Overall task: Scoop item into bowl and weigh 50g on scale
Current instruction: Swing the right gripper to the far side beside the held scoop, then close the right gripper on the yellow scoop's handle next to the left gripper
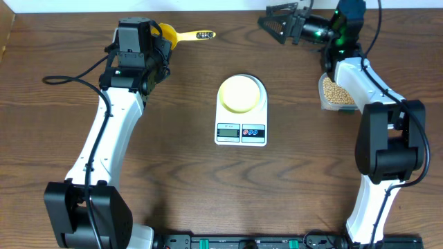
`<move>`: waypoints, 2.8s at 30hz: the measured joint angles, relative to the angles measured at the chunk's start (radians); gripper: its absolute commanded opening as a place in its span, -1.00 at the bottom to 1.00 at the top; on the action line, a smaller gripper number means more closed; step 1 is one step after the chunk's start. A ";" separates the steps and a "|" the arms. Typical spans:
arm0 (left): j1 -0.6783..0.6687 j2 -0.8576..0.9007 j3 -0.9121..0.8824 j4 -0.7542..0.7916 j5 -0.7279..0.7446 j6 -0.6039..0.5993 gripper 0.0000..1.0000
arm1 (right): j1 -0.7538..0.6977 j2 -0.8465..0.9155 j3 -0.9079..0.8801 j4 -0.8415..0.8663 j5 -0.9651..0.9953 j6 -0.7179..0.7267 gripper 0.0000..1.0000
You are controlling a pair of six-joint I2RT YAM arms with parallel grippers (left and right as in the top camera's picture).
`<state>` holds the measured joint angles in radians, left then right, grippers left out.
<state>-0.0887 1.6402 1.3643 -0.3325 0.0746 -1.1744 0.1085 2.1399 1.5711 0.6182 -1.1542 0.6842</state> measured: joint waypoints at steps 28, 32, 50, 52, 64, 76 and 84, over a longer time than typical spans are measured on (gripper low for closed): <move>0.000 0.000 0.000 0.014 0.000 0.000 -0.85 | 0.032 0.000 0.000 0.026 0.037 -0.015 0.99; 0.000 0.000 0.000 0.019 0.000 0.000 -0.85 | 0.031 0.000 0.000 0.026 0.037 -0.015 0.98; 0.000 0.000 0.000 0.024 0.000 0.000 -0.85 | 0.026 0.000 0.000 0.014 0.037 -0.060 0.99; 0.000 0.000 0.000 0.024 0.000 0.000 -0.85 | 0.026 0.000 0.000 0.005 0.037 -0.060 0.98; 0.000 0.000 0.000 0.024 0.000 0.000 -0.85 | 0.031 0.000 0.000 -0.080 0.043 -0.030 0.98; -0.018 0.000 0.000 0.029 -0.003 0.000 -0.85 | 0.095 0.000 0.000 -0.077 0.012 0.106 0.93; -0.081 0.000 0.000 0.031 -0.003 0.000 -0.85 | 0.210 0.000 0.000 -0.026 -0.018 0.121 0.90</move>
<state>-0.1696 1.6402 1.3643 -0.3019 0.0719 -1.1744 0.3183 2.1399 1.5715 0.5919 -1.1721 0.8055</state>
